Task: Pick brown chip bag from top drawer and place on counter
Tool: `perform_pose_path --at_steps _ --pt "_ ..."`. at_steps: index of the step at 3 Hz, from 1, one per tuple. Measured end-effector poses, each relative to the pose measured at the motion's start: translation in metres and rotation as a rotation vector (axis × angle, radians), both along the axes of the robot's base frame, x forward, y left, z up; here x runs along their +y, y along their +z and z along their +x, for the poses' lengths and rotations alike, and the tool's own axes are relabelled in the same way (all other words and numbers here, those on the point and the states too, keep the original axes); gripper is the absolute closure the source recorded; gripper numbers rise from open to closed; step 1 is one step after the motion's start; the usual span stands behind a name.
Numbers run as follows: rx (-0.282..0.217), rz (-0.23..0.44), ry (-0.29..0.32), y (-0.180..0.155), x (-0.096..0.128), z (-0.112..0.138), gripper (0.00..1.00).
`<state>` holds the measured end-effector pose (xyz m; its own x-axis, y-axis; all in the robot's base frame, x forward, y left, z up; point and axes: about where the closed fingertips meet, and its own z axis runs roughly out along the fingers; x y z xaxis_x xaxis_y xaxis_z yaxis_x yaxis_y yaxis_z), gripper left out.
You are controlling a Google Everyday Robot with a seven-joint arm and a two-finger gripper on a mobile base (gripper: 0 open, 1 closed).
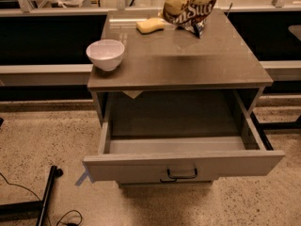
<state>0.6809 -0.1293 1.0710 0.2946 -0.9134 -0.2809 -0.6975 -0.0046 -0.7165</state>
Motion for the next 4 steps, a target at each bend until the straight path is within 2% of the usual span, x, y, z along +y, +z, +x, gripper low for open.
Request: perform_pose_path --at_steps 1,2,3,4 --pt "-0.095 0.045 -0.021 -0.009 -0.030 0.028 1.00" --pt "-0.118 0.113 -0.069 -0.032 -0.063 0.031 1.00" --pt "-0.105 0.184 -0.055 -0.055 -0.077 0.025 0.81" --pt "-0.103 0.185 -0.054 -0.055 -0.076 0.025 0.58"
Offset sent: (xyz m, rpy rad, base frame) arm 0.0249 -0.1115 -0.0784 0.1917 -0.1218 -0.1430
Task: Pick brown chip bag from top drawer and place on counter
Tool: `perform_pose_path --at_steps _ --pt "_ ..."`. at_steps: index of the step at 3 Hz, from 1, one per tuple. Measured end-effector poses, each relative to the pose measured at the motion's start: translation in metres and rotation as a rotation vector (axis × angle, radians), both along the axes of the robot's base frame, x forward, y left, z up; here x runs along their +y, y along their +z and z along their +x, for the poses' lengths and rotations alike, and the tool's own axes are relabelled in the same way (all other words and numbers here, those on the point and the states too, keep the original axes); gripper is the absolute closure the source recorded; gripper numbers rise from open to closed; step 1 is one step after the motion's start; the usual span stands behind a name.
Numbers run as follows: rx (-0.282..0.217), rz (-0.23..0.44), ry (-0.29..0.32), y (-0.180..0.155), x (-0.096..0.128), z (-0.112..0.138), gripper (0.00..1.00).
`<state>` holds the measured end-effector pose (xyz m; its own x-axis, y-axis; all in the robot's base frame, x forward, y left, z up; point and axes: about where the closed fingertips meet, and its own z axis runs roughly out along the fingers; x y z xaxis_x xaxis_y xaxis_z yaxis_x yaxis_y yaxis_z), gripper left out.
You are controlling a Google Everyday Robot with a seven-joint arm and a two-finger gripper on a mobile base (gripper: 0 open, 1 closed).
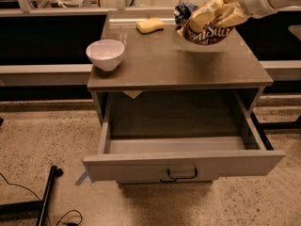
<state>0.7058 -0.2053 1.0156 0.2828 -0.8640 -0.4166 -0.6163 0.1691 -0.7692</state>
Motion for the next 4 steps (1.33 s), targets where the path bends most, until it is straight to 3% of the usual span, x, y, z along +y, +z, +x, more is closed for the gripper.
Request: perform_pose_path --at_steps 2,3,4 --pt "0.005 0.000 0.007 -0.0032 0.0048 0.0016 0.11" --pt "0.007 0.001 0.010 -0.0045 0.0067 0.0022 0.00" --pt "0.007 0.001 0.010 -0.0045 0.0066 0.0022 0.00"
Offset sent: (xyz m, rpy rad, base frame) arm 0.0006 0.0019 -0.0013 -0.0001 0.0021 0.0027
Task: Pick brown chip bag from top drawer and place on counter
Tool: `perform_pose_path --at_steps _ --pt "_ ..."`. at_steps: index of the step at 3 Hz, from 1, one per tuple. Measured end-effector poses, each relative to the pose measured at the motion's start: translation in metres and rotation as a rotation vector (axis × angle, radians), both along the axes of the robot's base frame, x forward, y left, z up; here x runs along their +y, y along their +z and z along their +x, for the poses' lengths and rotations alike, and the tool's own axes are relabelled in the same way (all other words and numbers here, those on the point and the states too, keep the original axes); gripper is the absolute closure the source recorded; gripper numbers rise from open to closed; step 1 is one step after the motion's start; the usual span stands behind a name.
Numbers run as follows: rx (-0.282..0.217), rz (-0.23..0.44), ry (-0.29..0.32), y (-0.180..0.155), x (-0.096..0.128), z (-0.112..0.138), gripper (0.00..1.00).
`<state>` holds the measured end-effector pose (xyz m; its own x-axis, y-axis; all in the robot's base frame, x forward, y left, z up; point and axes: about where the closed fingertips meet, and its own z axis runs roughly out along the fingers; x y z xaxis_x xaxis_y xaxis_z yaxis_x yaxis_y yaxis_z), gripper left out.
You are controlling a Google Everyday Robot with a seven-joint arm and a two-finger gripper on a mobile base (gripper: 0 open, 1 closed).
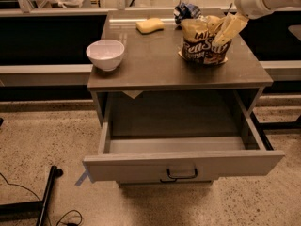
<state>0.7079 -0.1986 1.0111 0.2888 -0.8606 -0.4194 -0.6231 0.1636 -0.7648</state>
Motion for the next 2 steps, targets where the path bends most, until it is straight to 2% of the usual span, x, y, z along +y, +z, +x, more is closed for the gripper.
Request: perform_pose_path --at_steps 1,2 --pt "-0.038 0.047 -0.055 0.011 -0.030 -0.005 0.00" --pt "-0.084 0.120 -0.171 0.020 -0.096 -0.022 0.00"
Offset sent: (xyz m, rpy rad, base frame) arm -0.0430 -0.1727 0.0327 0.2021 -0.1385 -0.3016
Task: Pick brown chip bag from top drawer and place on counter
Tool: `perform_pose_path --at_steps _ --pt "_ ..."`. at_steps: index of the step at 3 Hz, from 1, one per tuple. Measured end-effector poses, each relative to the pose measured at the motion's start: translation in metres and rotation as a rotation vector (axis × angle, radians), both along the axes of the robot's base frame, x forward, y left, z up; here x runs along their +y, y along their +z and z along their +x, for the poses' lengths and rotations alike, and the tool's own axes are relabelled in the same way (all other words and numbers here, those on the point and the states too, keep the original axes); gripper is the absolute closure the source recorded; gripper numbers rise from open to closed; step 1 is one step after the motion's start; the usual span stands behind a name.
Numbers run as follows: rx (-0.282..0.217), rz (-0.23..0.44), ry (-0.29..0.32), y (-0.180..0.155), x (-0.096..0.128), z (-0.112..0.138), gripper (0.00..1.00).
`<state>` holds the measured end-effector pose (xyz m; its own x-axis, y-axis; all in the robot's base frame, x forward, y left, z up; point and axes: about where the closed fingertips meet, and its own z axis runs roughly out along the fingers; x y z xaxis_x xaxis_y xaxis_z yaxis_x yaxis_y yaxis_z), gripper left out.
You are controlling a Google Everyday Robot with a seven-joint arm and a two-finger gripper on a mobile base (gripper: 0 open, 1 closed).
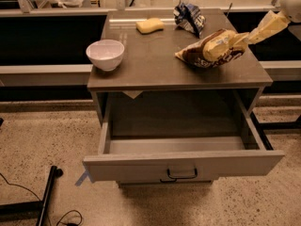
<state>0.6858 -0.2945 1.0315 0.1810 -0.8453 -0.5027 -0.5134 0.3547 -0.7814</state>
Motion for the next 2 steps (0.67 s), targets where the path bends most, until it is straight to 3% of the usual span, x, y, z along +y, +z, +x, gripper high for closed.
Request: perform_pose_path --at_steps 1,2 --pt "0.000 0.000 0.000 0.000 0.000 0.000 0.00" --pt "-0.019 0.032 -0.022 0.009 -0.022 -0.007 0.00"
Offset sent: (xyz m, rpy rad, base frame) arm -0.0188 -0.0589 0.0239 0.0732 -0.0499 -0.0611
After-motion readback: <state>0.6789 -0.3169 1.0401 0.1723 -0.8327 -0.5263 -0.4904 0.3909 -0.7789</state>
